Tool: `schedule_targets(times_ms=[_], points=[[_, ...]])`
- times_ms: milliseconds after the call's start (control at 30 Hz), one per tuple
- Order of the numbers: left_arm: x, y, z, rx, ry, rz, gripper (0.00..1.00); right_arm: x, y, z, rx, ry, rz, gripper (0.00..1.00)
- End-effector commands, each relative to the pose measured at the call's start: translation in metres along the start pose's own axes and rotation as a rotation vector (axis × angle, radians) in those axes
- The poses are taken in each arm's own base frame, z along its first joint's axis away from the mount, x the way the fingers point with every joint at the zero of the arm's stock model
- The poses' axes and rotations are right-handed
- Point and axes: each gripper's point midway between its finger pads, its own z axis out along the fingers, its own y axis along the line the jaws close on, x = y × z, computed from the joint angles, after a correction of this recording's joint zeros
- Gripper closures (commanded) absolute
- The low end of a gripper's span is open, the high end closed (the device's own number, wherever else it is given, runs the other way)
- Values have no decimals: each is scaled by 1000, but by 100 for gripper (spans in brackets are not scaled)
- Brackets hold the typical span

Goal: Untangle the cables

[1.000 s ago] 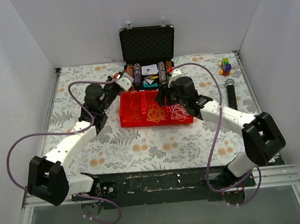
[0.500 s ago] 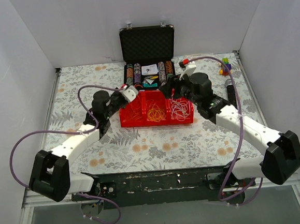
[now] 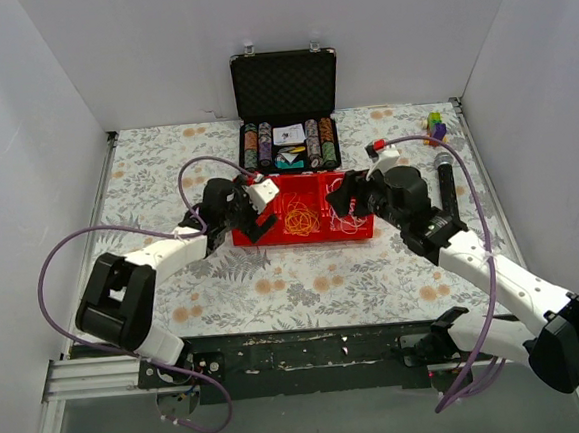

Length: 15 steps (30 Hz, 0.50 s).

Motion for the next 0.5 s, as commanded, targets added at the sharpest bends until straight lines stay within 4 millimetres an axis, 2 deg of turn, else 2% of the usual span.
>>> schedule_targets(times_ms=[0, 100, 200, 300, 400, 467], points=[[-43, 4, -23, 37, -56, -18, 2, 2, -12, -13, 45, 7, 19, 28], [-114, 26, -54, 12, -186, -38, 2, 0, -18, -20, 50, 15, 18, 27], [-186, 44, -102, -9, -327, -68, 2, -5, -22, -29, 63, 18, 6, 26], [-243, 67, -154, -96, -453, -149, 2, -14, -26, -40, 96, 12, -15, 22], [-268, 80, -188, -153, -500, -196, 2, -24, -34, -53, 168, 22, -29, 20], [-265, 98, -198, -253, -467, -309, 2, -26, -37, -60, 194, 40, -41, 19]])
